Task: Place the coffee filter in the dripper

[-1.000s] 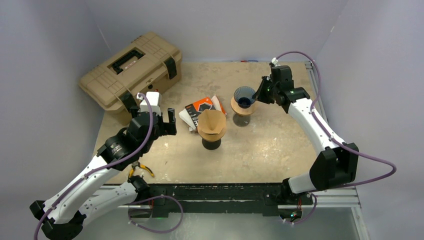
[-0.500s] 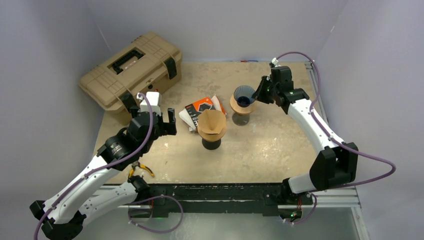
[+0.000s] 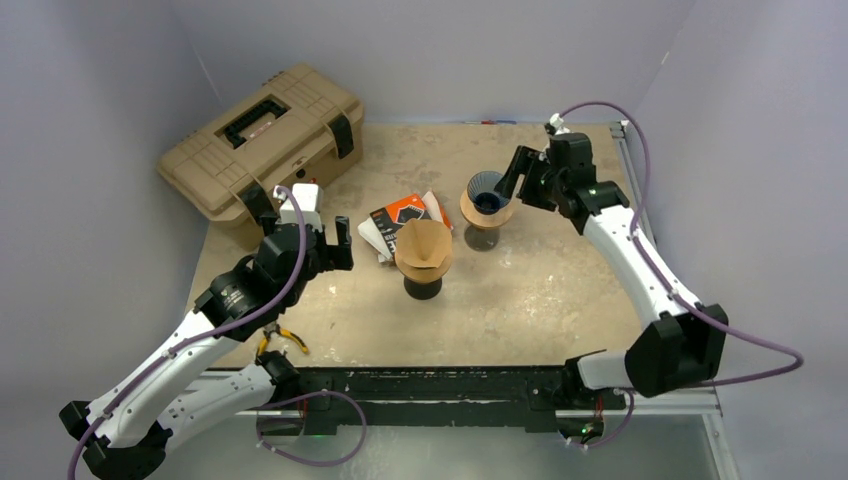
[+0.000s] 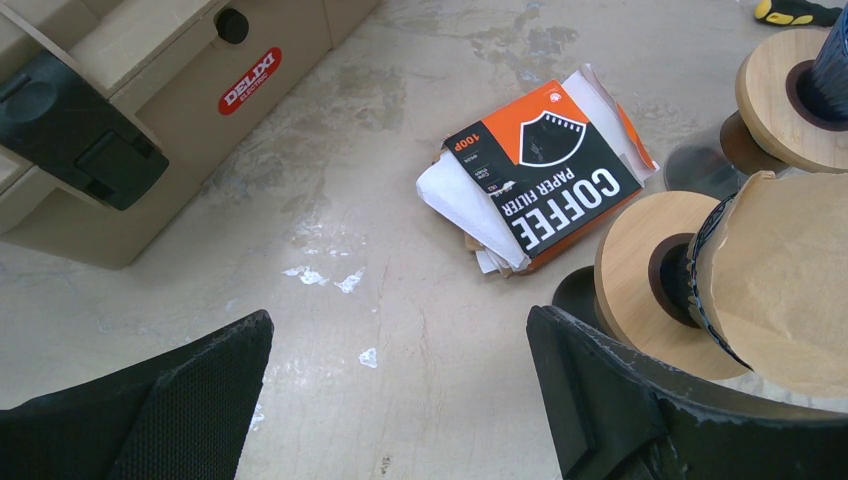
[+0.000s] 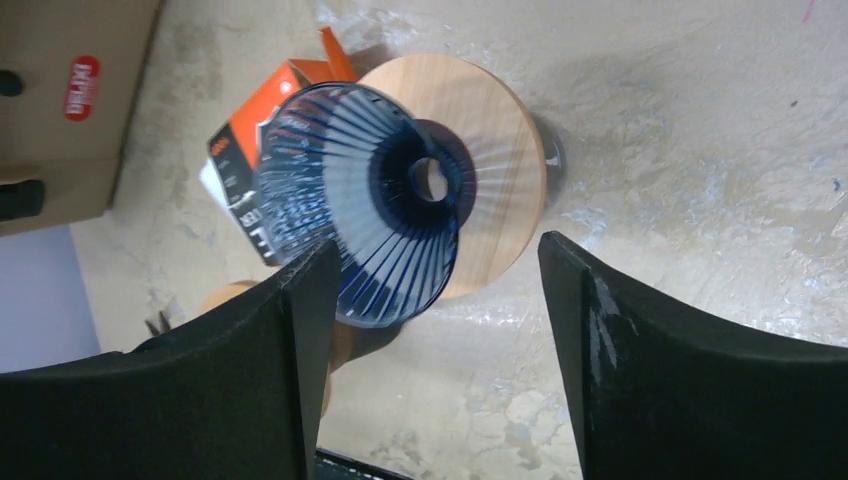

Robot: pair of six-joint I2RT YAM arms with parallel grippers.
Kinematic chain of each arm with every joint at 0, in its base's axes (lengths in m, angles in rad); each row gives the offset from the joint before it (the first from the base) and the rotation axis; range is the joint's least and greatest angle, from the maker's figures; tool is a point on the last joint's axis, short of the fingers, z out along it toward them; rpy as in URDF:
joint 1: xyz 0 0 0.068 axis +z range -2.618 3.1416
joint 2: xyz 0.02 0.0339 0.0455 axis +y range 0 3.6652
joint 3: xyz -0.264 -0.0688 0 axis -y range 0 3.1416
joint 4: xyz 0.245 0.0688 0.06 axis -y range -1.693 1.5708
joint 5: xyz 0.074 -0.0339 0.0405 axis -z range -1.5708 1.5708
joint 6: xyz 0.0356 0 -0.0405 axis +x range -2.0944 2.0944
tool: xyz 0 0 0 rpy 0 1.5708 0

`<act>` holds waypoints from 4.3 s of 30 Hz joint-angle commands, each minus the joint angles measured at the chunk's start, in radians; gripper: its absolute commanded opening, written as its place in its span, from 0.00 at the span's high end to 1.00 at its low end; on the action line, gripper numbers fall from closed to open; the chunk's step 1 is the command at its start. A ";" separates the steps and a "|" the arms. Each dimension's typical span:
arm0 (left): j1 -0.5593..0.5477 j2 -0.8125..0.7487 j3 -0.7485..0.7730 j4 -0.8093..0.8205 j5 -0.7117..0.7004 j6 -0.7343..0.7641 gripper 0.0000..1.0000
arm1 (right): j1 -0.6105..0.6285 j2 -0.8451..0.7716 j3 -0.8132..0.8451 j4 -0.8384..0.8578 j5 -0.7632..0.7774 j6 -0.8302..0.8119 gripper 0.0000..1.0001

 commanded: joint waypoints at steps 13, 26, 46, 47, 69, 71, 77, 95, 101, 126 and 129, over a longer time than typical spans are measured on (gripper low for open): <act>-0.002 0.010 0.015 -0.007 -0.029 -0.008 0.01 | 0.003 -0.377 -0.111 0.165 0.023 -0.053 0.01; -0.001 0.049 -0.043 0.087 0.021 -0.115 0.00 | 0.003 -0.669 -0.387 0.426 -0.086 -0.098 0.01; 0.431 0.422 -0.241 0.501 0.660 -0.245 0.01 | 0.003 -0.672 -0.472 0.382 -0.124 -0.141 0.01; 0.449 0.458 -0.251 0.541 0.700 -0.256 0.01 | 0.003 -0.670 -0.473 0.387 -0.126 -0.144 0.01; 0.551 0.818 -0.345 1.158 0.934 -0.461 0.45 | 0.003 -0.633 -0.456 0.375 -0.159 -0.162 0.01; 0.550 0.820 -0.343 1.160 0.929 -0.461 0.51 | 0.002 -0.626 -0.455 0.369 -0.160 -0.162 0.01; 0.551 0.784 -0.343 1.145 0.909 -0.442 0.70 | 0.003 -0.618 -0.453 0.365 -0.166 -0.163 0.01; 0.551 0.653 -0.292 0.931 0.843 -0.300 1.00 | 0.003 -0.606 -0.451 0.368 -0.163 -0.160 0.01; 0.550 0.512 -0.278 0.797 0.816 -0.247 1.00 | 0.003 -0.608 -0.450 0.359 -0.177 -0.124 0.01; 0.551 0.190 0.292 0.151 0.969 0.067 1.00 | 0.003 -0.640 -0.379 0.302 -0.254 -0.091 0.01; 0.550 0.165 0.334 0.136 1.067 0.101 1.00 | 0.003 -0.633 -0.365 0.311 -0.286 -0.113 0.01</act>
